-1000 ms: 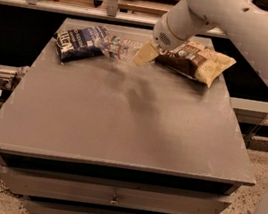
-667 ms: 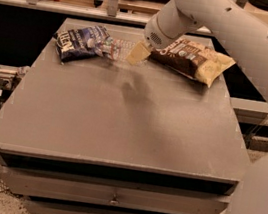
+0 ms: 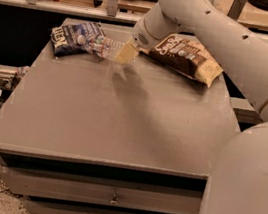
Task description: Move water bottle near blue chip bag
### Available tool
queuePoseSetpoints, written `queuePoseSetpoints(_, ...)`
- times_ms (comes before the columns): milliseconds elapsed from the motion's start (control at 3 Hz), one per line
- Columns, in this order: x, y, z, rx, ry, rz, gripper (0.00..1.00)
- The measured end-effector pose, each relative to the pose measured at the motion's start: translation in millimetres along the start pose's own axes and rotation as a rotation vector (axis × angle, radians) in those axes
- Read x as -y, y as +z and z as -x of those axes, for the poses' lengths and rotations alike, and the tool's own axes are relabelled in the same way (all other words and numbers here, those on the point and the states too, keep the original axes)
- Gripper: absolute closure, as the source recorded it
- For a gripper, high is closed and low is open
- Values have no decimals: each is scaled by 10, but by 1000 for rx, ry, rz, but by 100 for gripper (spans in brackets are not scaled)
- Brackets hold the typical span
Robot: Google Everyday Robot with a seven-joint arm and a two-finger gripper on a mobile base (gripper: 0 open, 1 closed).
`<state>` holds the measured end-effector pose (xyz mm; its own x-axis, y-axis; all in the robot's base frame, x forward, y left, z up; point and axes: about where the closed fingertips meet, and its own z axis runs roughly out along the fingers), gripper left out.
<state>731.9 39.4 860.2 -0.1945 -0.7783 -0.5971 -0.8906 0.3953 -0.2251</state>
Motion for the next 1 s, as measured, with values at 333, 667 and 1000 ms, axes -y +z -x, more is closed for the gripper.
queuePoseSetpoints(333, 1, 88, 69, 2, -4, 5, 84)
queuePoseSetpoints(667, -25, 123, 145, 7, -21, 16, 61)
queuePoseSetpoints(1000, -71, 143, 207, 14, -40, 32, 30)
